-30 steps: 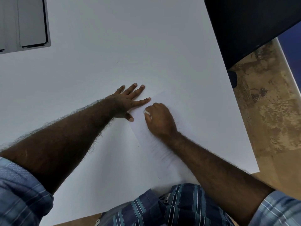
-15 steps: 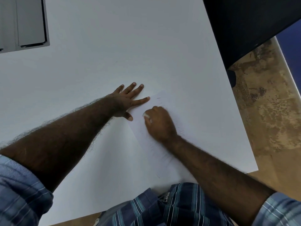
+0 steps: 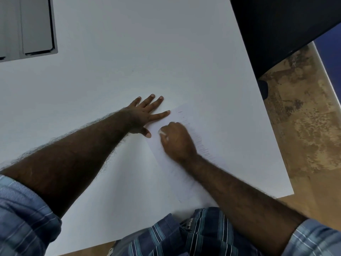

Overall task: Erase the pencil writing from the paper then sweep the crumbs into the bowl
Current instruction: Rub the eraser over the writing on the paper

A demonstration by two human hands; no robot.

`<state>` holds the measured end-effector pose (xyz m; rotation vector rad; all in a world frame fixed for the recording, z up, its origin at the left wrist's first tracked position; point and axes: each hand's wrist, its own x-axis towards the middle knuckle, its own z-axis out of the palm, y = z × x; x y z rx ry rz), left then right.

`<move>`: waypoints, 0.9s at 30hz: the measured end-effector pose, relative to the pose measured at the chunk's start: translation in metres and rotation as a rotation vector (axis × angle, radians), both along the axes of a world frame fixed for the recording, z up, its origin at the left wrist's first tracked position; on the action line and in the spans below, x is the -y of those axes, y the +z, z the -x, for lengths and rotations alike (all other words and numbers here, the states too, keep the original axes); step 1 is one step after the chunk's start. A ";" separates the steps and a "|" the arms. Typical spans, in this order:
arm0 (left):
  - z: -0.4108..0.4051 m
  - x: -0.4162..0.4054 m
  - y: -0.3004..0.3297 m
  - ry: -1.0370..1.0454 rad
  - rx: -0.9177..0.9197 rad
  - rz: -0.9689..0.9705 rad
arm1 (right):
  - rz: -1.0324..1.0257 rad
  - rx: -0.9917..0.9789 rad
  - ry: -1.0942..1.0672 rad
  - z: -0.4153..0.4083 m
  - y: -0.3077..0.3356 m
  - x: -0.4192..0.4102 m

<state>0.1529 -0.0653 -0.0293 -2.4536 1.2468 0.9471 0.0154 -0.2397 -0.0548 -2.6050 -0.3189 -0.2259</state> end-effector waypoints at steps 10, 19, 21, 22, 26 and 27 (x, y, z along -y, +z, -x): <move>-0.001 -0.001 -0.002 -0.003 0.004 0.007 | -0.034 -0.046 -0.183 -0.008 -0.002 0.002; 0.004 0.003 -0.005 0.054 -0.012 0.026 | -0.037 -0.061 -0.319 -0.029 0.000 0.036; 0.004 0.006 -0.005 0.053 -0.028 0.009 | -0.066 -0.109 -0.407 -0.032 0.001 0.039; 0.004 0.006 -0.005 0.053 -0.032 0.007 | -0.087 -0.121 -0.394 -0.031 0.002 0.036; 0.003 0.004 -0.006 0.055 -0.024 0.024 | -0.078 -0.131 -0.132 -0.008 0.005 0.014; 0.003 0.004 -0.007 0.051 -0.021 0.023 | -0.061 -0.145 -0.051 -0.002 0.005 0.011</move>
